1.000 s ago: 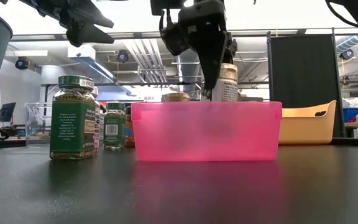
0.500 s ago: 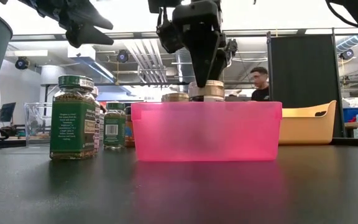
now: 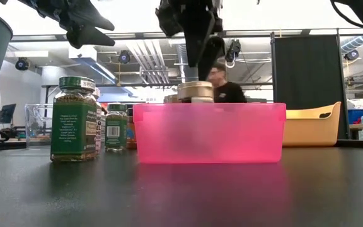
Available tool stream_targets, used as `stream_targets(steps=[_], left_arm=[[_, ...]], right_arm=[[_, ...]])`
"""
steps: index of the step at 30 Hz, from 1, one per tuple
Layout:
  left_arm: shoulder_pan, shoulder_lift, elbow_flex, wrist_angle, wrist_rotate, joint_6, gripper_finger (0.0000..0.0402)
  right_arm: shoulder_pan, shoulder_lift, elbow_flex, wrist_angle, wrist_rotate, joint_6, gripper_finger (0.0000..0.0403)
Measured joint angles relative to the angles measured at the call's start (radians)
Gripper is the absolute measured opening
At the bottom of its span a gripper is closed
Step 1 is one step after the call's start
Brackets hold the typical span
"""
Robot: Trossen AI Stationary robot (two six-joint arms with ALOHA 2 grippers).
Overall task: Sort spices by type
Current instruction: Put the bottom gold seasoning bottle into the red bin
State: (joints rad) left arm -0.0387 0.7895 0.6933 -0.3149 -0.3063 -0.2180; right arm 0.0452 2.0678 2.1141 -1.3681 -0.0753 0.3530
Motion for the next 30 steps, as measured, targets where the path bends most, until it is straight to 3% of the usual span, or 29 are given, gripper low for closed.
stream_targets(steps=[4,17,20,24,30], left_arm=[[0.0,0.0,0.0,0.0,0.0,0.0,0.0276],[0.0,0.0,0.0,-0.001,0.0,0.0,0.0276],[0.0,0.0,0.0,-0.005,0.0,0.0,0.0276],[0.0,0.0,0.0,-0.01,0.0,0.0,0.0276],[0.0,0.0,0.0,-0.01,0.001,0.0,0.0276]], right_arm=[[0.004,-0.004,0.066,-0.052,0.024,0.014,0.0294],[0.094,-0.119,0.089,-0.147,0.332,0.057,0.0216],[0.127,-0.12,0.082,-0.152,0.405,0.055,0.0185],[0.148,-0.12,0.04,-0.148,0.417,0.05,0.013],[0.146,-0.152,-0.14,-0.089,0.416,0.014,0.0023]])
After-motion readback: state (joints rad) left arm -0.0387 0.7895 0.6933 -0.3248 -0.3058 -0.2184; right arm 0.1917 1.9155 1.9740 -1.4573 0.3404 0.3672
